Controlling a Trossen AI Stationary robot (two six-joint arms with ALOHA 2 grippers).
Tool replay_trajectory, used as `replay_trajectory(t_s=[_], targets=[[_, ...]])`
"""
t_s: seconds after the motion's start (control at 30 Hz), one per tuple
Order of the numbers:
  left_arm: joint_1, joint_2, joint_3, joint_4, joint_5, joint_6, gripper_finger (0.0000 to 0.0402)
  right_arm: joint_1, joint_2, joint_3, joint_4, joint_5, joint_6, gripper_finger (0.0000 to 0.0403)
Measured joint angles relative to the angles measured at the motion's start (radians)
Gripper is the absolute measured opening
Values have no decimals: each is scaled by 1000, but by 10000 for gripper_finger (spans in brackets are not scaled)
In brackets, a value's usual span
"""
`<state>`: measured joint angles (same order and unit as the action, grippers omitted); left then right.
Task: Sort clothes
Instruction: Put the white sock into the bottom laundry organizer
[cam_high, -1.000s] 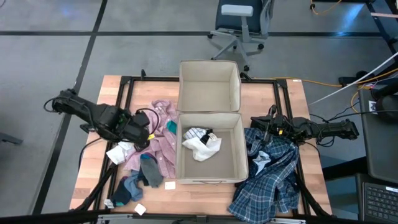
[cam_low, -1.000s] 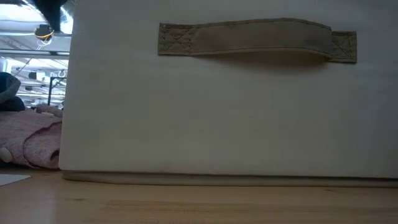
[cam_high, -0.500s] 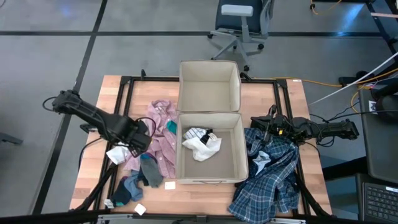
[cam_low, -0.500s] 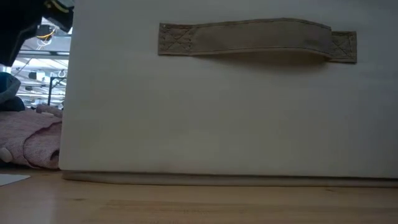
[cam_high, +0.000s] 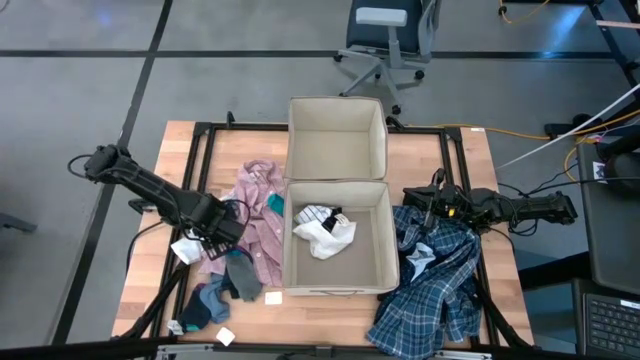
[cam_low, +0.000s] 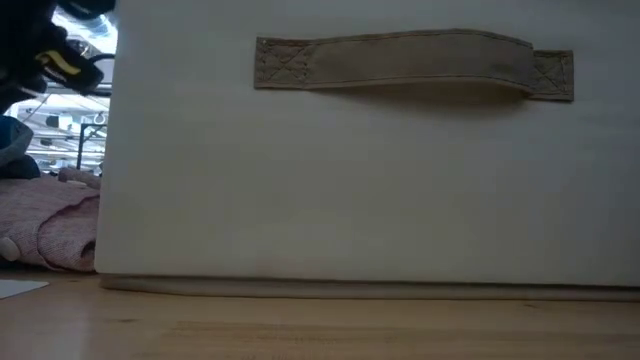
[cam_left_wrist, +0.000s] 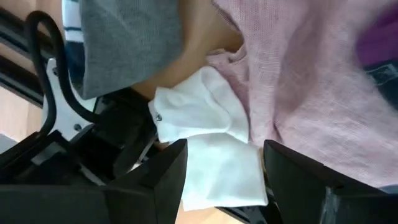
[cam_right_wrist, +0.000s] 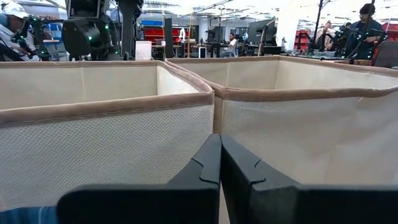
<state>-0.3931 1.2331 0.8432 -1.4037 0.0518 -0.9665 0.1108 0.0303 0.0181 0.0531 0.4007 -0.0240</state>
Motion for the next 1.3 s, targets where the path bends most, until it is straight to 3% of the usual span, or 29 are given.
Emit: replay_trajectory(t_s=[0.37, 0.73, 1.07, 1.3], targets=[[0, 0, -82, 71, 25, 21, 200, 0, 0, 0, 0, 0, 1, 7], [0, 11, -83, 85, 35, 109, 180, 0, 0, -9, 9, 0, 5, 7], [0, 207, -83, 87, 121, 296, 172, 0, 14, -9, 12, 0, 5, 7], [0, 349, -81, 90, 123, 373, 172, 0, 14, -10, 12, 0, 5, 7]])
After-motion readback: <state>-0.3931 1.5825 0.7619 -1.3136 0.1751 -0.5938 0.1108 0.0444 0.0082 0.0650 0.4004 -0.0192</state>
